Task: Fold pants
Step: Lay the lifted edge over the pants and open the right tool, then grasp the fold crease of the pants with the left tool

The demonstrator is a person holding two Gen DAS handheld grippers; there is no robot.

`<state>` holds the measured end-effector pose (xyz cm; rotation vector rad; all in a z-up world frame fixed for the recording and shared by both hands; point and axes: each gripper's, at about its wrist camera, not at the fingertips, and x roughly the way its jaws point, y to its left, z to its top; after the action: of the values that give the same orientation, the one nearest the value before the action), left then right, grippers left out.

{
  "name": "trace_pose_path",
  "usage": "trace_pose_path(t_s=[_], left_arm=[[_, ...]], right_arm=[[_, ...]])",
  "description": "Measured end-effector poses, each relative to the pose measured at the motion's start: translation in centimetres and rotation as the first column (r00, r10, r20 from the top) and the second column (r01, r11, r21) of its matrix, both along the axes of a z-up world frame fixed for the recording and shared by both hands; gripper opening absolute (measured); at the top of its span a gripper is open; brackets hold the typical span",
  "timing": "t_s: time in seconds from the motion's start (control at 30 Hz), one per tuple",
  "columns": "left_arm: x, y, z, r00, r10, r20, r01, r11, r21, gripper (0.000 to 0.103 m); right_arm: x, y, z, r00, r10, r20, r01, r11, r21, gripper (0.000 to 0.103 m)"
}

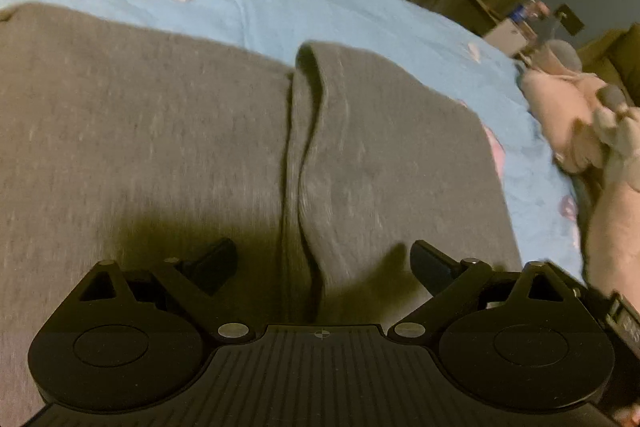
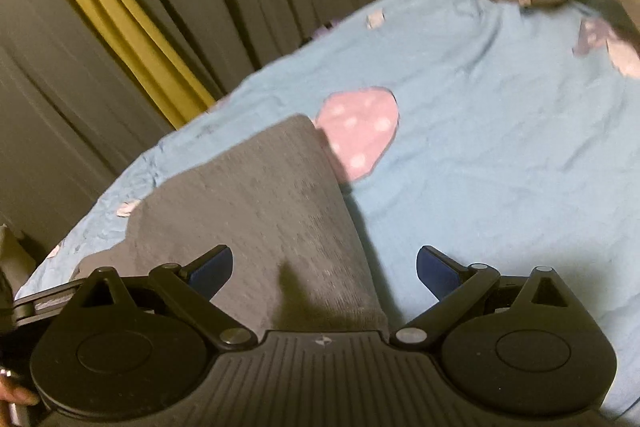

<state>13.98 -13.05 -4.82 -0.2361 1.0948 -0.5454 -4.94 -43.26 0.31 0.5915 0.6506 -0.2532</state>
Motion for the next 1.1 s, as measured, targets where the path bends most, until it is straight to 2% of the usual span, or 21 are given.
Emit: trace_pose_path(t_s=[0.07,0.1,0.17,0.27,0.33,0.4,0.47,0.53,0.6,0.67,0.73,0.8,0.87,0.93,1.0,1.03,1.07,1.1], left_arm=[[0.1,-0.7,0.4,1.0,-0.022,0.012,0.022,1.0,-0.018,0.045],[0.2,-0.8,0.5,1.0,-0.016,0.004,0.016,1.0,-0.011,0.041],[0.1,-0.9,0.8,0.999,-0.021,0.031,0.021,1.0,-0.019,0.021],[0.4,-0.7,0.7,1.0,-0.001,0.014,0.001,0.999,-0.034,0.022],[1.0,-0.8,-0.1,0.999,0.018,-0.047,-0.019,1.0,-0.02,0.025],[1.6,-0.8,-0.3,0.996,0.023,-0.087,-0.027,0.999,-0.041,0.025],[1.9,-0.7,0.1,0.995,0.023,-0.097,-0.026,0.999,-0.034,0.02],[1.5,-0.6,1.3,0.999,0.003,-0.047,-0.005,0.999,-0.035,0.018],[0.3,-0.2,3.8,0.998,-0.009,0.065,0.011,0.999,-0.041,0.016],[-0.6,0.6,6.5,0.99,-0.015,0.137,0.024,0.997,-0.07,0.015],[-1.2,1.8,8.9,0.98,-0.024,0.198,0.038,0.997,-0.067,0.015],[-1.4,3.4,10.0,0.975,-0.017,0.22,0.025,0.999,-0.032,0.015],[-1.1,5.1,9.6,0.982,0.013,0.191,-0.017,1.0,0.019,0.016],[-0.3,6.9,7.3,0.986,0.089,0.139,-0.103,0.99,0.096,0.023],[0.0,8.6,4.7,0.982,0.16,0.099,-0.174,0.972,0.161,0.022],[-0.1,9.5,3.5,0.98,0.193,0.057,-0.2,0.967,0.156,0.032],[-0.3,10.3,2.5,0.977,0.212,0.013,-0.212,0.97,0.12,0.049],[-0.8,11.0,1.8,0.974,0.225,-0.026,-0.223,0.973,0.068,0.058]], right_arm=[[0.0,-0.1,-0.3,1.0,-0.001,-0.002,0.001,1.0,0.011,0.099],[0.1,-0.1,-0.4,1.0,-0.002,-0.001,0.002,1.0,0.017,0.099],[0.1,-0.1,-0.5,1.0,0.0,0.0,0.0,1.0,0.024,0.099],[0.4,0.0,-0.7,1.0,0.009,-0.014,-0.009,1.0,0.027,0.099],[0.6,0.2,-0.7,0.999,0.024,-0.023,-0.023,0.999,0.025,0.099],[0.7,0.4,-0.7,0.999,0.032,-0.033,-0.031,0.999,0.016,0.099],[0.7,0.6,-0.6,0.999,0.032,-0.036,-0.032,0.999,0.009,0.099],[0.5,0.6,-0.5,0.999,0.024,-0.031,-0.024,1.0,0.002,0.099],[0.1,0.6,-0.3,1.0,0.011,-0.006,-0.011,1.0,-0.003,0.099],[-0.6,0.7,0.2,0.999,0.019,0.051,-0.018,1.0,-0.007,0.099],[-1.1,1.0,0.6,0.993,0.051,0.103,-0.049,0.999,-0.017,0.099],[-0.8,1.5,0.7,0.993,0.079,0.089,-0.076,0.996,-0.041,0.099],[-0.1,1.9,0.3,0.994,0.105,0.036,-0.104,0.993,-0.047,0.099],[0.8,2.0,-0.4,0.991,0.13,-0.027,-0.131,0.991,-0.026,0.099],[1.6,2.1,-1.0,0.986,0.146,-0.076,-0.147,0.989,-0.015,0.099],[1.9,2.2,-1.1,0.984,0.148,-0.094,-0.151,0.988,-0.018,0.099],[2.0,2.3,-1.3,0.983,0.15,-0.102,-0.153,0.988,-0.025,0.099],[2.0,2.5,-1.3,0.983,0.154,-0.104,-0.158,0.987,-0.031,0.099]])
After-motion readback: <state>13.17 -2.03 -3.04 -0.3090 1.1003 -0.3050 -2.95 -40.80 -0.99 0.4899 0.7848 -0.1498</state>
